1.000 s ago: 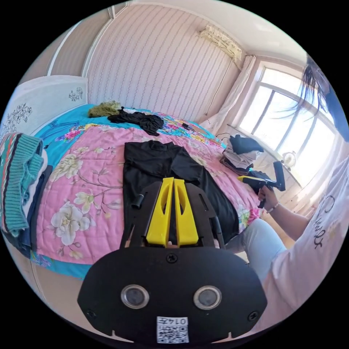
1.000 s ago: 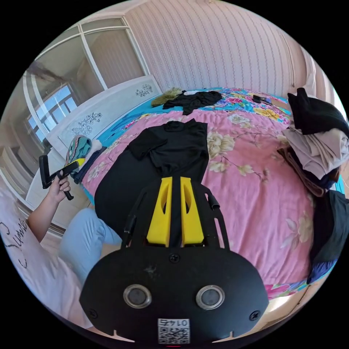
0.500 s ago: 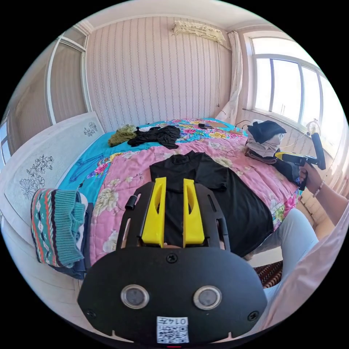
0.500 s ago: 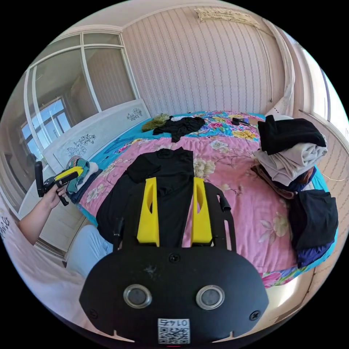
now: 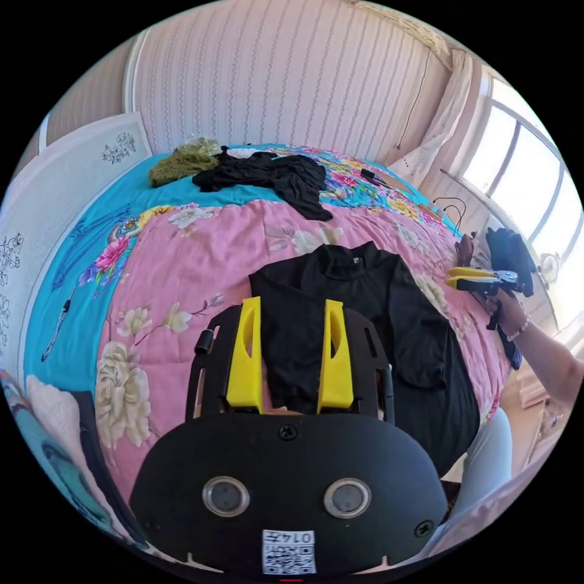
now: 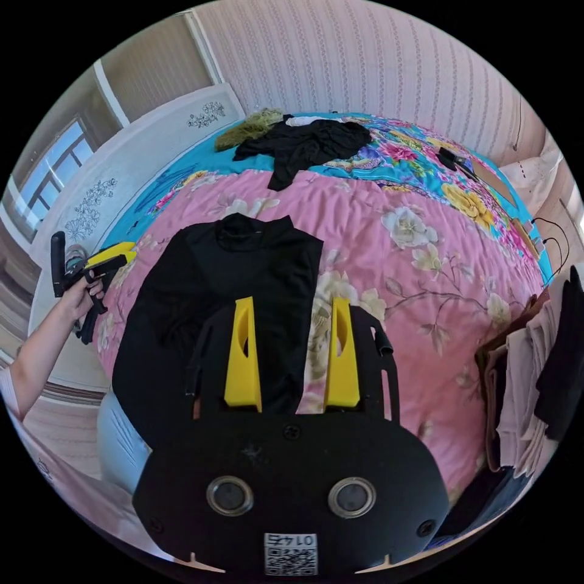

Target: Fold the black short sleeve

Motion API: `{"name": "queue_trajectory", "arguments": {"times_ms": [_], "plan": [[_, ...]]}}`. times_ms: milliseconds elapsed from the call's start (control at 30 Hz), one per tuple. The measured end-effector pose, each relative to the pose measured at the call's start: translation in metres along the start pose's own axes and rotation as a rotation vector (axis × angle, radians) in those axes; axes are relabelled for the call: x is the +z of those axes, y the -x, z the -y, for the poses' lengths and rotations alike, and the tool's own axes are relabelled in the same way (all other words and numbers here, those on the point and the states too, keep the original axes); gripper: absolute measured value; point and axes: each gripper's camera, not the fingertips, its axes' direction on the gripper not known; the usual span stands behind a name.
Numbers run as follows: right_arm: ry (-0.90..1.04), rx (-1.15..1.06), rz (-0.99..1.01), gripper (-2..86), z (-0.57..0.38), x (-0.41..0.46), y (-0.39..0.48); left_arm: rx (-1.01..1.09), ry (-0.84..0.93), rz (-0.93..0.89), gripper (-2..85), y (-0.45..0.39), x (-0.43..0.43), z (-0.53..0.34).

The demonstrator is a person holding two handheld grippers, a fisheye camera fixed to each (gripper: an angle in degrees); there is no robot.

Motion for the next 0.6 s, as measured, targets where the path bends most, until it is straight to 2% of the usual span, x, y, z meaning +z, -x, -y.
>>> {"name": "queue_trajectory", "arguments": {"times_ms": [200, 433, 500, 600], "plan": [[0.067, 0.085, 0.081, 17.8, 0.051, 0.051, -0.039, -0.076, 0.121, 0.066, 12.9, 0.034, 0.065, 0.036], [0.211, 0.093, 0.058, 11.1, 0.066, 0.103, -0.056, -0.17, 0.154, 0.074, 10.3, 0.059, 0.103, 0.045], [0.209, 0.09, 0.055, 8.6, 0.064, 0.101, -0.063, -0.166, 0.165, -0.001, 2.0, 0.062, 0.101, 0.051], [0.147, 0.086, 0.125, 2.3, 0.056, 0.082, -0.078, -0.152, 0.127, -0.036, 0.2, 0.063, 0.083, 0.058]]}}
